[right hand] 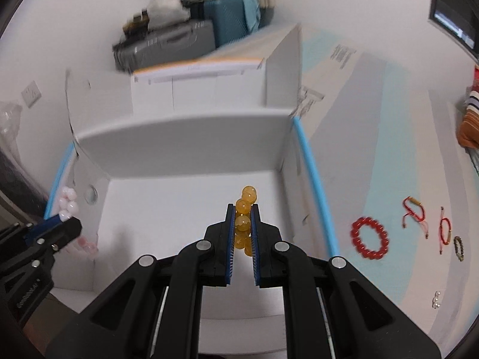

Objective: Organize jewelry
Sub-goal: 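Carry both held bracelets over to the open white box, then open left tool dropping pink bracelet while right tool drops yellow bracelet in box, then move both tools back over the remaining bracelets on the bed, then grasp red bead bracelet with left tool while right tool grasps multicolour bracelet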

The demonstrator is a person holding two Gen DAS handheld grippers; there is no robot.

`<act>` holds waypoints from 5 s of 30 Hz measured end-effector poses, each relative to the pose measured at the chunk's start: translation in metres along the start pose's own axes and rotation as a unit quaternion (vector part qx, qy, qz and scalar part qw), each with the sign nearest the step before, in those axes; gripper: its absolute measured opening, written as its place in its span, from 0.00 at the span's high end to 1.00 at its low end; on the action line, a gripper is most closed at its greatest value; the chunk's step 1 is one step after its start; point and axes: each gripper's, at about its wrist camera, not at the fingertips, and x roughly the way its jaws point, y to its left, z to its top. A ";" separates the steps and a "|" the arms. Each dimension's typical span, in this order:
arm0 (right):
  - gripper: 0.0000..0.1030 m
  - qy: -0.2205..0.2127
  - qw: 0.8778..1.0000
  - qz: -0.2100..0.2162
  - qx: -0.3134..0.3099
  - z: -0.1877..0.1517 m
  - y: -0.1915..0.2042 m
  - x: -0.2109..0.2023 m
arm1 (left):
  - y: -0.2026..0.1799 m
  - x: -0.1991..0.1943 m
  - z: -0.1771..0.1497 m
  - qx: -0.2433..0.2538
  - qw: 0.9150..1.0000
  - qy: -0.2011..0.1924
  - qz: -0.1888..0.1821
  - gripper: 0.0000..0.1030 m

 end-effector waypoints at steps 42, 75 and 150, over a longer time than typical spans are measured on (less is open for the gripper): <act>0.16 0.027 1.000 -0.013 -0.004 -0.004 -0.005 -0.010 | -0.019 -0.011 -0.013 0.020 0.997 -0.032 0.062 0.21; 0.07 -0.068 0.978 -0.163 0.108 -0.113 -0.232 -0.179 | -0.239 -0.061 -0.037 0.148 0.980 -0.101 -0.091 0.06; 0.91 0.032 0.971 -0.128 0.197 -0.305 -0.353 -0.077 | -0.350 0.166 -0.027 0.175 0.979 0.053 -0.089 0.88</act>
